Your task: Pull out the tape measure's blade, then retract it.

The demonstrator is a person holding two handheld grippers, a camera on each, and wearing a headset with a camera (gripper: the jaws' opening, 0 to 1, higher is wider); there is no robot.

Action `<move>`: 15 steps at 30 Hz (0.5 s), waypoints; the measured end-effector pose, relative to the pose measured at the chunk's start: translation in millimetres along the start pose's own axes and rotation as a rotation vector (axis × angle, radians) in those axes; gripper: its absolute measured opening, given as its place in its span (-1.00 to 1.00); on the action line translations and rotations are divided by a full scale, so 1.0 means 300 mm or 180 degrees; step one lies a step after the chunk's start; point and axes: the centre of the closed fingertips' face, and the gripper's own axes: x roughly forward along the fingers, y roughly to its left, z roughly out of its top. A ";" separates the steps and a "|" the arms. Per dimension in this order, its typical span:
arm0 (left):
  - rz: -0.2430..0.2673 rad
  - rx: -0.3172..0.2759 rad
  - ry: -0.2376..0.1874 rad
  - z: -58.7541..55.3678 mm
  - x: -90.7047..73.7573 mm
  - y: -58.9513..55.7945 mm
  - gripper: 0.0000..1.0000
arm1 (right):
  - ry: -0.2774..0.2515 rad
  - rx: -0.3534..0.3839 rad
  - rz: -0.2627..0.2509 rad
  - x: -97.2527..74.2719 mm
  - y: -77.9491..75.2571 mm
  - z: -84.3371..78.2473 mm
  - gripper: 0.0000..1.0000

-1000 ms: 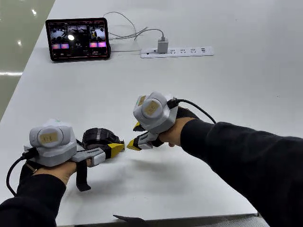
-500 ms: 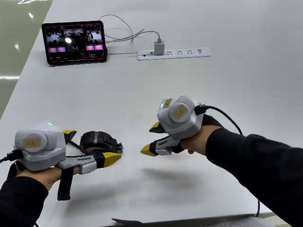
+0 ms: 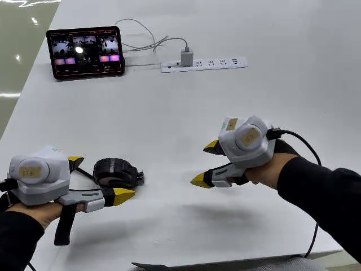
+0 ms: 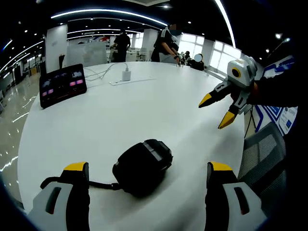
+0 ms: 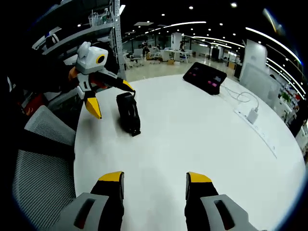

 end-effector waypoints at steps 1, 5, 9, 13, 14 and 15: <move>0.0004 0.0010 -0.0006 0.003 -0.002 0.005 0.99 | 0.0001 0.0030 -0.0009 -0.009 -0.003 -0.009 -0.02; -0.0016 0.0006 -0.0037 0.013 -0.008 0.011 0.99 | -0.0027 0.0096 -0.0041 -0.037 -0.012 -0.029 0.00; -0.0047 -0.0038 0.0034 0.005 -0.017 0.010 0.99 | -0.0097 0.0151 -0.0075 -0.075 -0.021 -0.041 0.03; -0.0099 0.0075 -0.0008 0.013 -0.032 0.003 0.99 | -0.0101 0.0163 -0.0122 -0.108 -0.026 -0.068 0.05; -0.0108 0.0086 0.0002 0.011 -0.035 0.003 0.99 | -0.0114 0.0209 -0.0132 -0.120 -0.031 -0.078 0.06; -0.0115 0.0081 0.0002 0.011 -0.039 0.004 0.99 | -0.0116 0.0226 -0.0138 -0.127 -0.034 -0.085 0.07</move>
